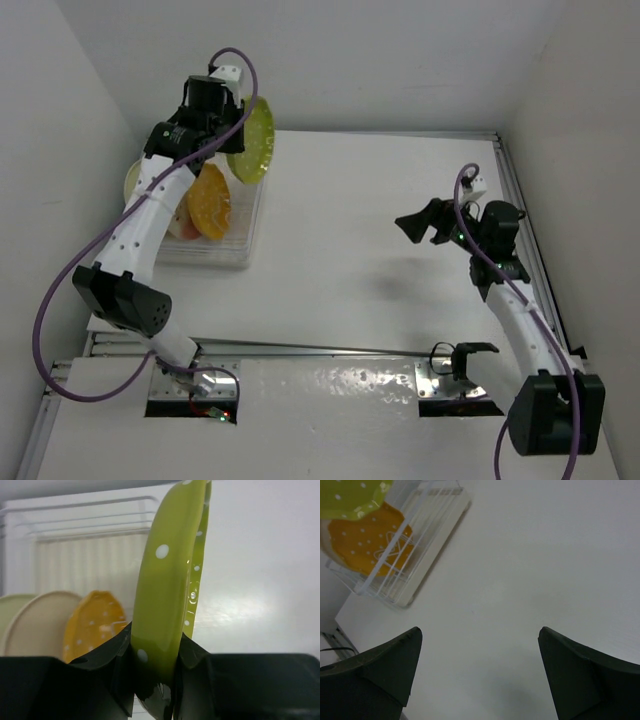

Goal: Unload the plates from the dish rack

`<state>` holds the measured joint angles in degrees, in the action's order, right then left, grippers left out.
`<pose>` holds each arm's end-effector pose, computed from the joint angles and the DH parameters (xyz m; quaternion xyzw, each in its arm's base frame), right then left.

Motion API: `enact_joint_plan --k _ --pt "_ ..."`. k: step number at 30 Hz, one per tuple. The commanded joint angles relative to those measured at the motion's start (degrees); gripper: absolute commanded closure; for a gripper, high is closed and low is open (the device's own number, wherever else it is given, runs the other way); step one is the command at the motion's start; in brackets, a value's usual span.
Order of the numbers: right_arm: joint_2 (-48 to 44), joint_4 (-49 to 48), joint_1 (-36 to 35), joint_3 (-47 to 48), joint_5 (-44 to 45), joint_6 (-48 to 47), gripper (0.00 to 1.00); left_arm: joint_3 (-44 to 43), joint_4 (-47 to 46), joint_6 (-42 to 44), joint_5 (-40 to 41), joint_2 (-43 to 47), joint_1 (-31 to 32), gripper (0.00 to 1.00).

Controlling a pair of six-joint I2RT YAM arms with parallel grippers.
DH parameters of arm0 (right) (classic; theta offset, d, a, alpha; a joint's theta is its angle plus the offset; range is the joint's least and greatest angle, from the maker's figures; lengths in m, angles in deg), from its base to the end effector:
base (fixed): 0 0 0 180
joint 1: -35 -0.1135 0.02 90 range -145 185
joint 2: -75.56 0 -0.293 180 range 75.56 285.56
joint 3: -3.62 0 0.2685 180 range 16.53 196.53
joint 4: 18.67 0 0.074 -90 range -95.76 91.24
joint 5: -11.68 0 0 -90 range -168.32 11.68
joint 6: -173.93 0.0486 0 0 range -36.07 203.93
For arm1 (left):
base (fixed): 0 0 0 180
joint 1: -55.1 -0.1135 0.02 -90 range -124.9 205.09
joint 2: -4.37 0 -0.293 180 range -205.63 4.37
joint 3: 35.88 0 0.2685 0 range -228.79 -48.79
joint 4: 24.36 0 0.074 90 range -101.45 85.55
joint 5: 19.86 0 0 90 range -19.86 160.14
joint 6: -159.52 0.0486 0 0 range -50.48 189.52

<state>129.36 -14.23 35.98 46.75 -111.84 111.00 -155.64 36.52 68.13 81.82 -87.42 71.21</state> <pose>0.2218 0.0230 0.2704 0.0141 0.7800 0.3544 0.5155 0.3566 -0.0928 0.4662 0.0637 0.8729 0.0160 0.4834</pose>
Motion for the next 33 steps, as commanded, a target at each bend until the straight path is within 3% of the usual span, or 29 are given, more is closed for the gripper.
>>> enact_joint_plan --k 1,3,9,15,24,33 --pt "4.46 -1.28 -0.36 8.09 -4.18 3.5 0.04 -2.76 -6.66 4.71 -24.95 0.38 0.32 1.0" --pt "8.85 -1.64 -0.53 12.73 -5.94 5.09 0.06 -0.92 -7.35 3.42 -32.3 -0.14 0.4 1.0" --pt "14.4 -1.02 -0.53 17.5 -4.81 5.18 0.07 0.5 -11.04 -1.04 -28.74 -3.57 0.58 1.0" --pt "13.35 -5.24 -0.53 12.42 -4.01 8.96 0.06 0.42 -20.96 -8.97 -30.84 -13.48 4.27 1.0" --pt "9.92 -4.98 -0.53 6.79 -1.82 10.9 0.06 -8.11 -31.35 -19.96 -29.8 -30.18 5.41 1.0" --pt "7.9 -7.61 -0.53 2.05 -1.02 15.11 0.06 -7.24 -42.16 -33.74 -32.95 -38.72 5.33 1.0"
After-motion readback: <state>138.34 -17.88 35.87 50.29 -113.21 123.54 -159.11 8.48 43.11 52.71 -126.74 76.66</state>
